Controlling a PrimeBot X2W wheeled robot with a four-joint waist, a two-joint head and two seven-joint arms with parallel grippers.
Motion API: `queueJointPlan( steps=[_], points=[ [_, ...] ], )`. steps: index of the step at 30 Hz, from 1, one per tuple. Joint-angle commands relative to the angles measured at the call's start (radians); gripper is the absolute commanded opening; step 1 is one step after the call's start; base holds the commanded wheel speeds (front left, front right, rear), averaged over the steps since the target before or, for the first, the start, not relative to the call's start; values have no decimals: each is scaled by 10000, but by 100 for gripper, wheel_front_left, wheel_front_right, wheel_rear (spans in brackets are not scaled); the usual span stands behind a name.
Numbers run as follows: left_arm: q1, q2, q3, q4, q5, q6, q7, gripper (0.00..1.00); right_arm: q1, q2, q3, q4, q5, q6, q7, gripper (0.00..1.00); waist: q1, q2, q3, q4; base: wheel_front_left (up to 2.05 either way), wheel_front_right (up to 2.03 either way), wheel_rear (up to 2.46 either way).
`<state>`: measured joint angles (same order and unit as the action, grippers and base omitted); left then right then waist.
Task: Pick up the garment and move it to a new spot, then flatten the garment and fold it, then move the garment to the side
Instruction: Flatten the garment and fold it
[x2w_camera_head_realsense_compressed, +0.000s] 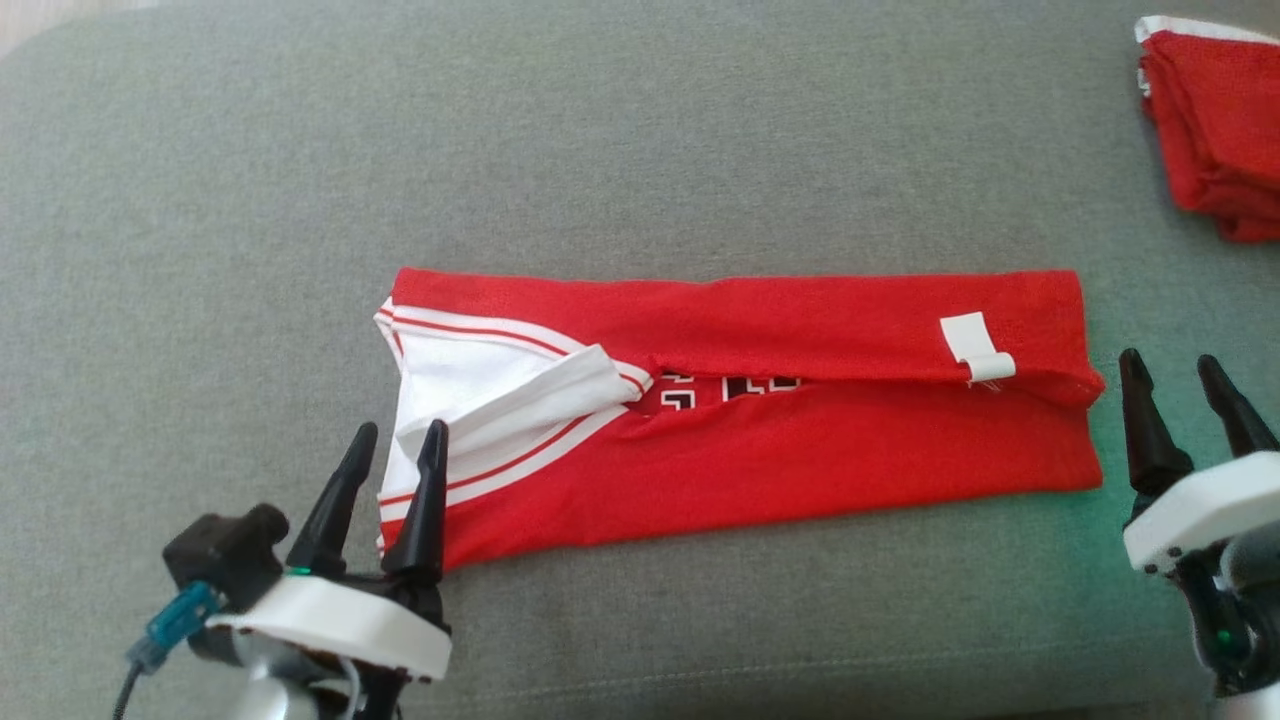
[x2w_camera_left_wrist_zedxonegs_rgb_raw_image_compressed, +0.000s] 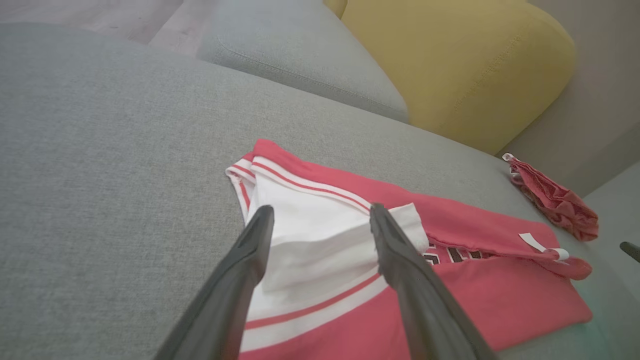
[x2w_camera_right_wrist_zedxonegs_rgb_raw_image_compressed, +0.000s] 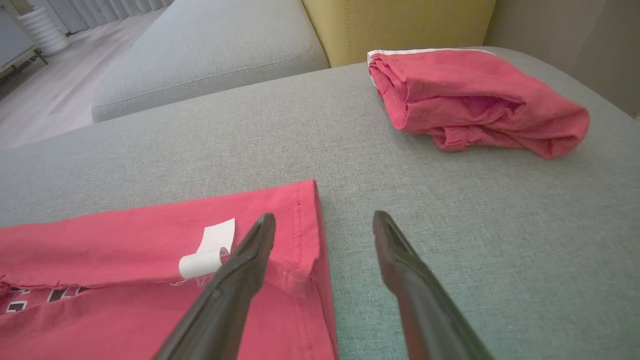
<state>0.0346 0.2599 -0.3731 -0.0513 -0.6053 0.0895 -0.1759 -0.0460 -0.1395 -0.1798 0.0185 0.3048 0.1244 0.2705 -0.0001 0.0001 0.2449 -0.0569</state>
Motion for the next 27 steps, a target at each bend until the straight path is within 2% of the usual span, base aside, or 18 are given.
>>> queueJointPlan(
  steps=[1, 5, 14, 19, 25, 26, 27],
  points=[
    [-443, -23, 337, -304, 151, 100, -134, 100, -315, -150, 134, -292, -126, 63, 151, 100, 1, -1, -39, -35, 0, 0, 0],
    [-707, -166, 200, -112, 365, 194, -227, 100, -856, -147, 278, 138, -356, 63, 858, 100, 1, -1, -90, -71, 0, 0, 0],
    [-942, -313, -85, 161, 614, 237, -320, 100, -2102, -604, 770, 1799, -378, 63, 2588, 100, 1, -1, -21, 109, 0, 0, 0],
    [-992, -311, -164, 211, 730, 290, -356, 100, -2581, -775, 892, 2481, -253, 63, 3101, 100, 1, -1, 58, 225, 0, 0, 0],
    [-1037, -263, -273, 172, 881, 386, -314, 100, -2958, -647, 945, 3156, 156, 63, 3747, 100, 1, -1, 83, 293, 0, 0, 0],
    [-1043, -254, -287, 155, 900, 404, -300, 100, -2993, -644, 949, 3246, 185, 63, 3836, 95, 1, -1, 83, 300, 0, 0, 0],
    [-1043, -254, -287, 155, 900, 404, -300, 100, -2993, -644, 949, 3246, 185, 63, 3836, 95, 1, -1, 83, 300, 0, 0, 0]
  ],
)
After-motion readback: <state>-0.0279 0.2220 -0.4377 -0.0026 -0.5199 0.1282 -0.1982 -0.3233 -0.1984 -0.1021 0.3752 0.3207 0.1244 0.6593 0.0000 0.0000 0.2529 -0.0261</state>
